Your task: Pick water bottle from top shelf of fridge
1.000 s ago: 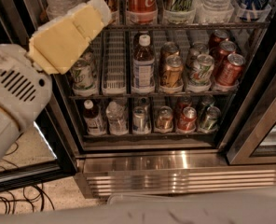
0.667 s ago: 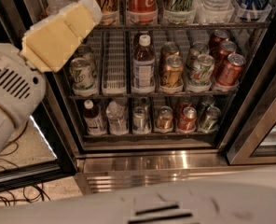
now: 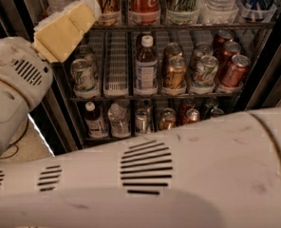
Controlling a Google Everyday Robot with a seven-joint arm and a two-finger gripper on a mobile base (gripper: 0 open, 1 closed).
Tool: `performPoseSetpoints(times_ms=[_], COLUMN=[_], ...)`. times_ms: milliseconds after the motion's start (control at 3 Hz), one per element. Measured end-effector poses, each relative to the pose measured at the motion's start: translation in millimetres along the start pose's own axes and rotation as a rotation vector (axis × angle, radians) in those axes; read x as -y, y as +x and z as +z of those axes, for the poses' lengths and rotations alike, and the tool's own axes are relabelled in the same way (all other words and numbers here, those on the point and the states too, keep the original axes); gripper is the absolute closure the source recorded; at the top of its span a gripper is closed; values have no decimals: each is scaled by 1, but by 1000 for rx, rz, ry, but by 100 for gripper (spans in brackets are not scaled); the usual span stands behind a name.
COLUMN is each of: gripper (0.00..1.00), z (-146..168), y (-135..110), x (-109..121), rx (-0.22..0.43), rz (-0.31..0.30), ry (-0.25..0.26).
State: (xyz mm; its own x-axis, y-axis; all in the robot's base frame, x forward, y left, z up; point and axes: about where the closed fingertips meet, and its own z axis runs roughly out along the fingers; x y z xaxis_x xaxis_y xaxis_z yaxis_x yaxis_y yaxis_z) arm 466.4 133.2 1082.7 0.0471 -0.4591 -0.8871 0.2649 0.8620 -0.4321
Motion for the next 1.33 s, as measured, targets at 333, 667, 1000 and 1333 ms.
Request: performPoseSetpoints(times_ms=[333,667,1000,1333], gripper=[0,0,0,0], z=[21,32,31,35], y=[1,-11,-14,-21], x=[-1,-8,-12,-16], rx=[26,68,77,113], rz=[13,21,16,31], ry=[27,12,-2,1])
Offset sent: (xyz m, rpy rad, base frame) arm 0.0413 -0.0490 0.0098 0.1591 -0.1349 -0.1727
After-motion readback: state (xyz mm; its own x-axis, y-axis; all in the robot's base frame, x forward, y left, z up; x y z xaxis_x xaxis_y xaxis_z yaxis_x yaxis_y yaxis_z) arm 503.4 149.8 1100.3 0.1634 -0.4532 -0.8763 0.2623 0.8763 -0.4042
